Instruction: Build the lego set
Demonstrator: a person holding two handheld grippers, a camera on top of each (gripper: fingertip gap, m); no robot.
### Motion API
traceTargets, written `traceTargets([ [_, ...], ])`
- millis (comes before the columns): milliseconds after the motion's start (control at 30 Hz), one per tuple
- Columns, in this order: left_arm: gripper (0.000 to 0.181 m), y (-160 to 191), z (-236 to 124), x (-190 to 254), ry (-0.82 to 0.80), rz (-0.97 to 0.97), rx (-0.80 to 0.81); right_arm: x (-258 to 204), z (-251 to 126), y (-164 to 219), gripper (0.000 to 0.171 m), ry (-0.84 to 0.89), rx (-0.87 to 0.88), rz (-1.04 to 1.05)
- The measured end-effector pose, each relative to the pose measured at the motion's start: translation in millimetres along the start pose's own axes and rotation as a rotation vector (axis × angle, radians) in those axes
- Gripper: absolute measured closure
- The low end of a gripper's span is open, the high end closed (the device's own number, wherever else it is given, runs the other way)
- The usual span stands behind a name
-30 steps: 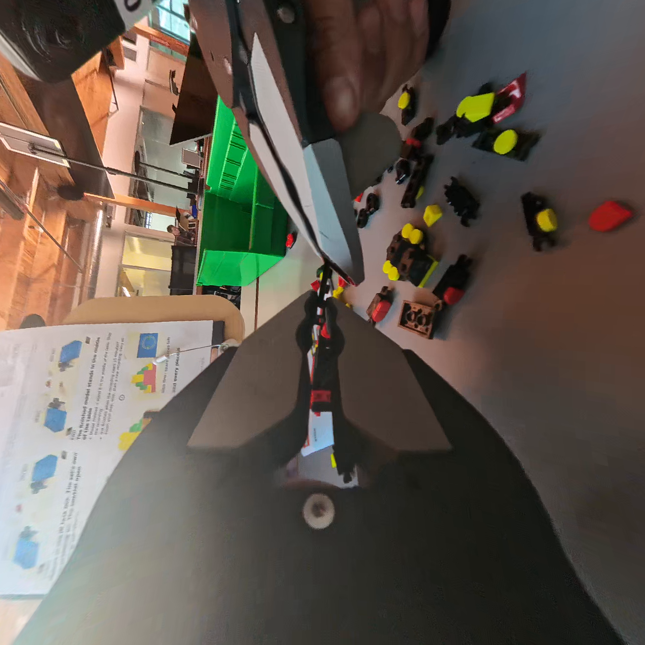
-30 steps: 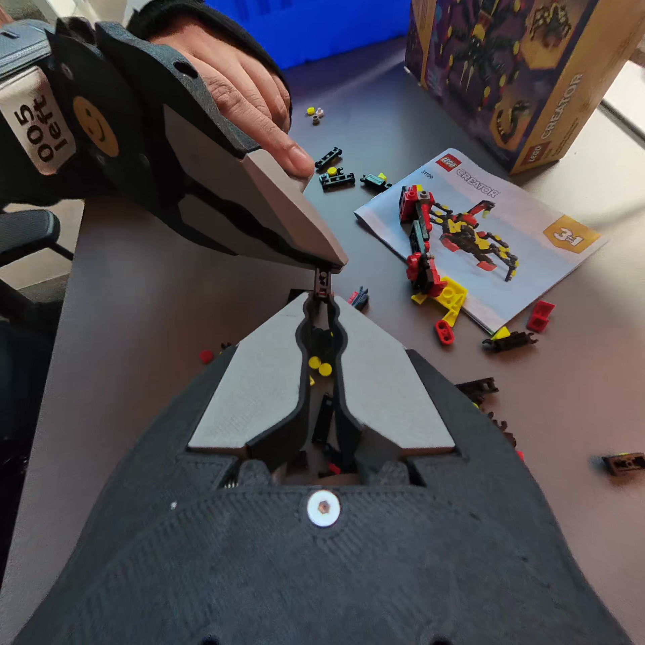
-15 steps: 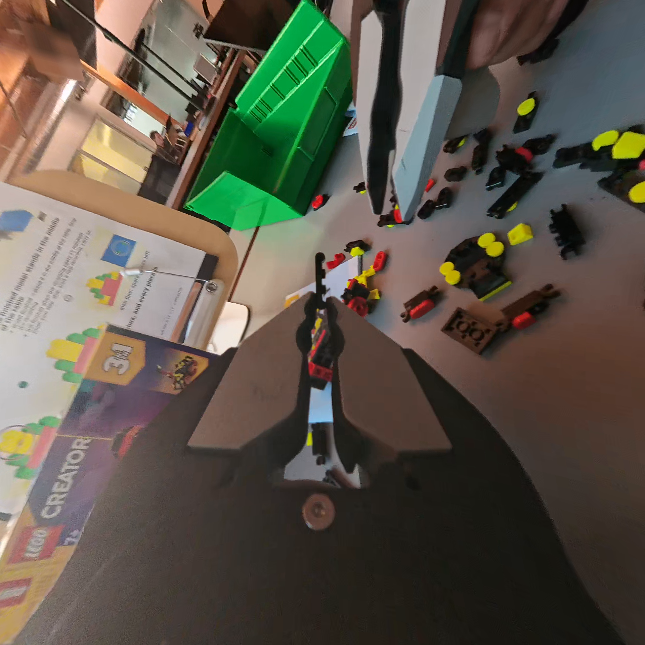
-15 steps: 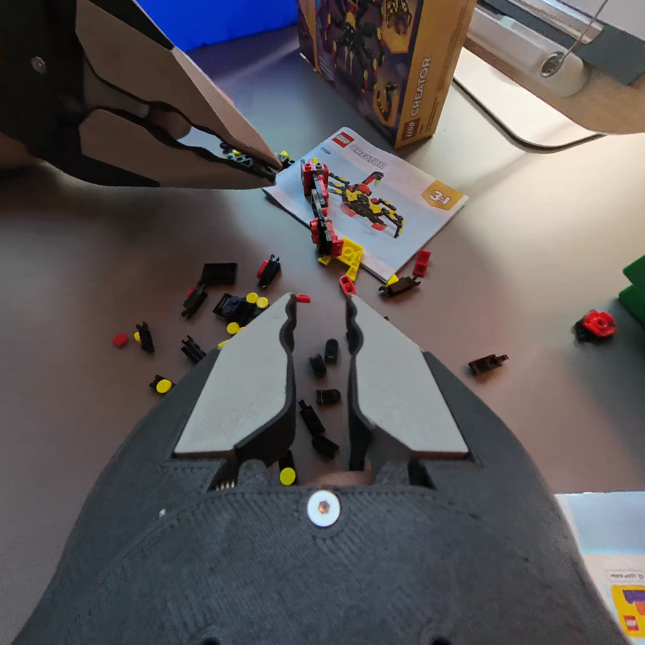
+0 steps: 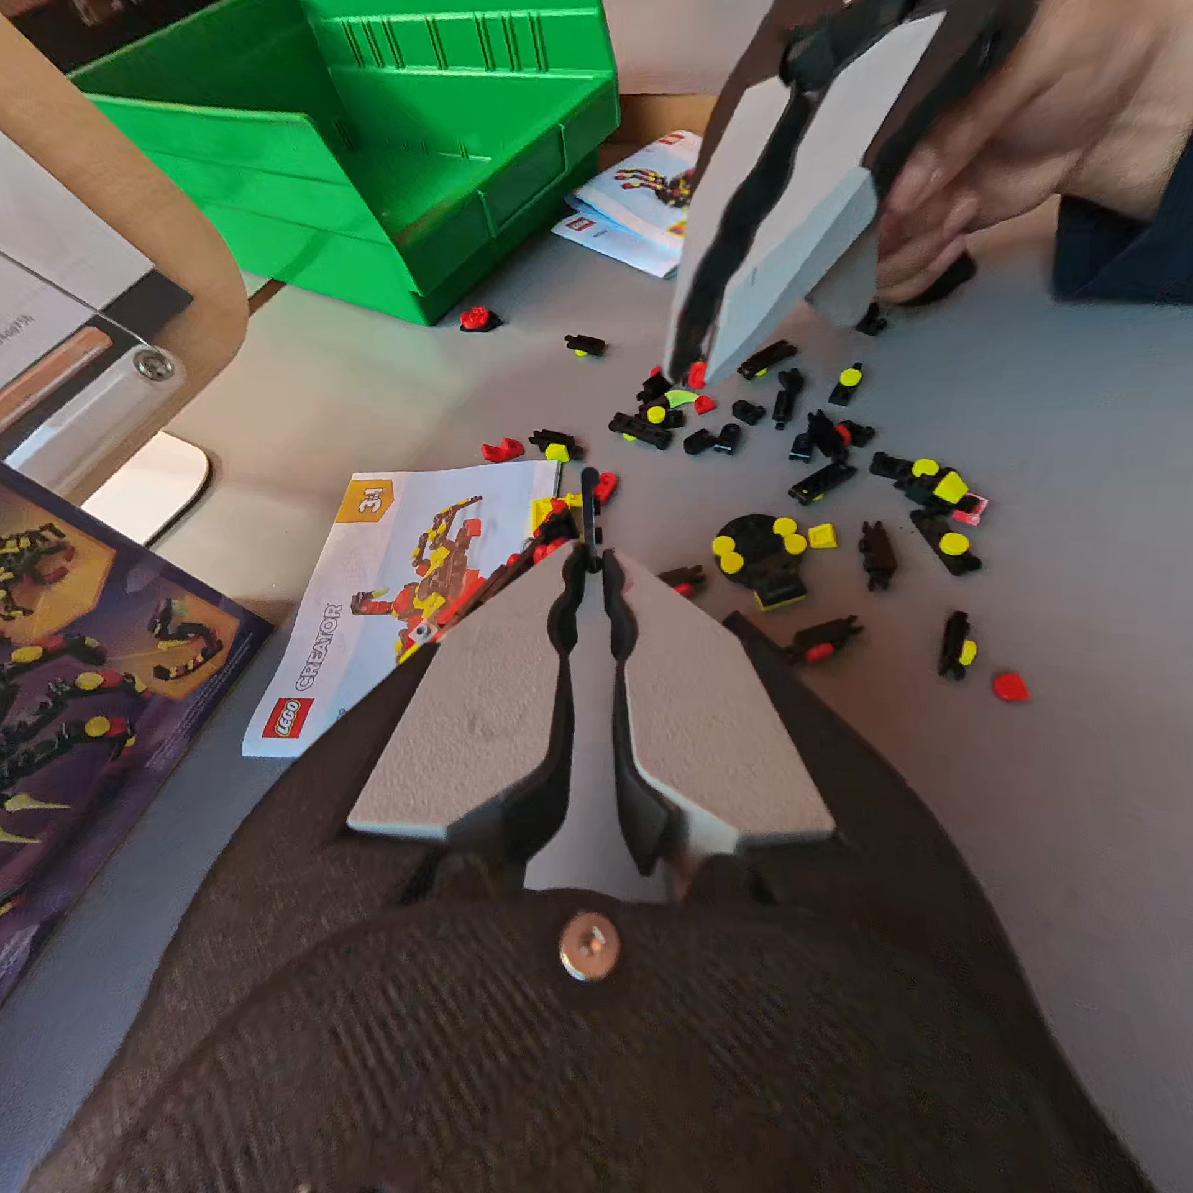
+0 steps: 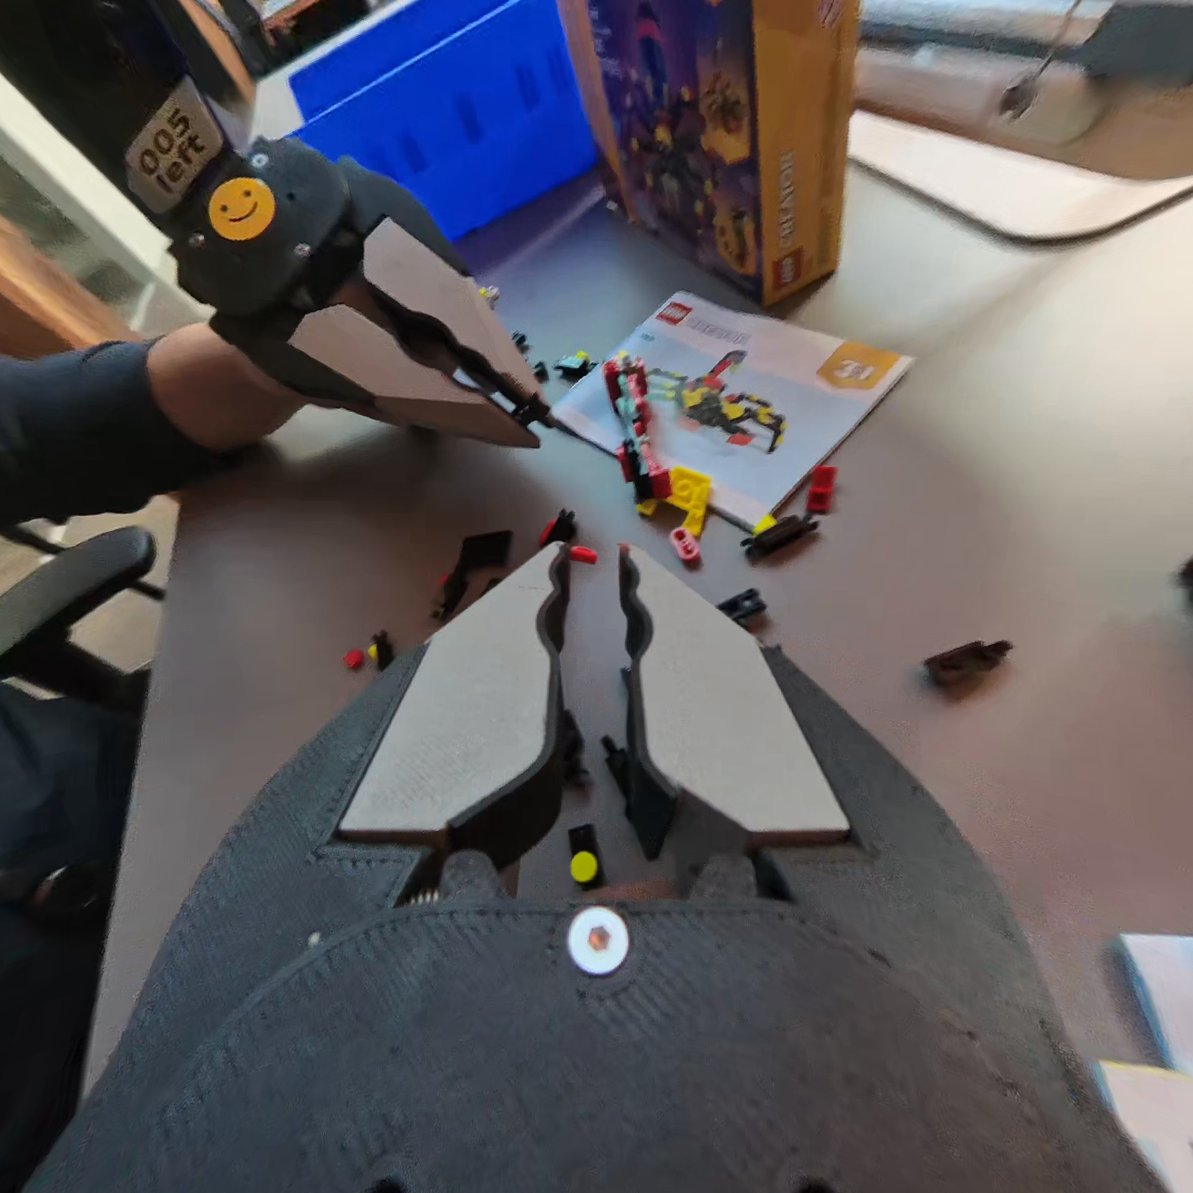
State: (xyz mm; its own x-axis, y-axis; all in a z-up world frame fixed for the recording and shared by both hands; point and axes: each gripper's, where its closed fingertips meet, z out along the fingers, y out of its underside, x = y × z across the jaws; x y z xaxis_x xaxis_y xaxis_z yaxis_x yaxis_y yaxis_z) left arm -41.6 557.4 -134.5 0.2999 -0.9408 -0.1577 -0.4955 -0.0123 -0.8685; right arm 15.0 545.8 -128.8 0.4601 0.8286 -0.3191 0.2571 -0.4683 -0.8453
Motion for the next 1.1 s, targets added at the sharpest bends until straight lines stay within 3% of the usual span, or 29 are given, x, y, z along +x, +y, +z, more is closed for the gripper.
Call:
traceTargets([
  [67,0.179,0.7,0.9,0.9,0.000,0.010,-0.006,6.2,3.7,16.6,0.154,0.056,-0.100,-0.073],
  [167,0.179,2.3,2.4,4.0,0.001,0.040,-0.021,10.2,14.1,42.1,0.131,0.152,-0.263,-0.241],
  [300,0.179,4.4,4.1,6.9,-0.001,0.073,-0.037,1.8,18.9,27.2,0.134,0.173,-0.190,-0.372],
  [333,0.179,4.4,4.2,6.7,-0.001,0.072,-0.038,-3.5,19.1,30.8,0.141,0.134,-0.199,-0.364],
  [400,0.179,3.8,3.6,6.1,0.003,0.061,-0.032,0.9,20.7,45.4,0.140,0.136,-0.290,-0.356],
  [633,0.179,1.6,1.0,1.8,0.017,0.005,-0.009,5.5,2.7,-9.2,0.138,0.179,0.021,-0.284],
  [800,0.179,1.3,0.4,4.6,0.064,-0.022,-0.004,4.6,-4.2,-21.8,0.132,0.110,0.119,-0.168],
  [900,0.180,-1.5,-2.9,15.7,0.145,-0.016,0.020,-15.0,-2.2,-30.9,0.137,0.039,0.178,-0.204],
  [1000,0.180,-5.3,-8.8,36.8,0.368,-0.227,0.022,-35.4,10.2,-28.5,0.139,-0.036,0.174,-0.232],
  [1100,0.180,-9.9,-11.5,31.6,0.413,-0.354,0.057,-51.9,26.9,-20.1,0.140,-0.113,0.126,-0.220],
])
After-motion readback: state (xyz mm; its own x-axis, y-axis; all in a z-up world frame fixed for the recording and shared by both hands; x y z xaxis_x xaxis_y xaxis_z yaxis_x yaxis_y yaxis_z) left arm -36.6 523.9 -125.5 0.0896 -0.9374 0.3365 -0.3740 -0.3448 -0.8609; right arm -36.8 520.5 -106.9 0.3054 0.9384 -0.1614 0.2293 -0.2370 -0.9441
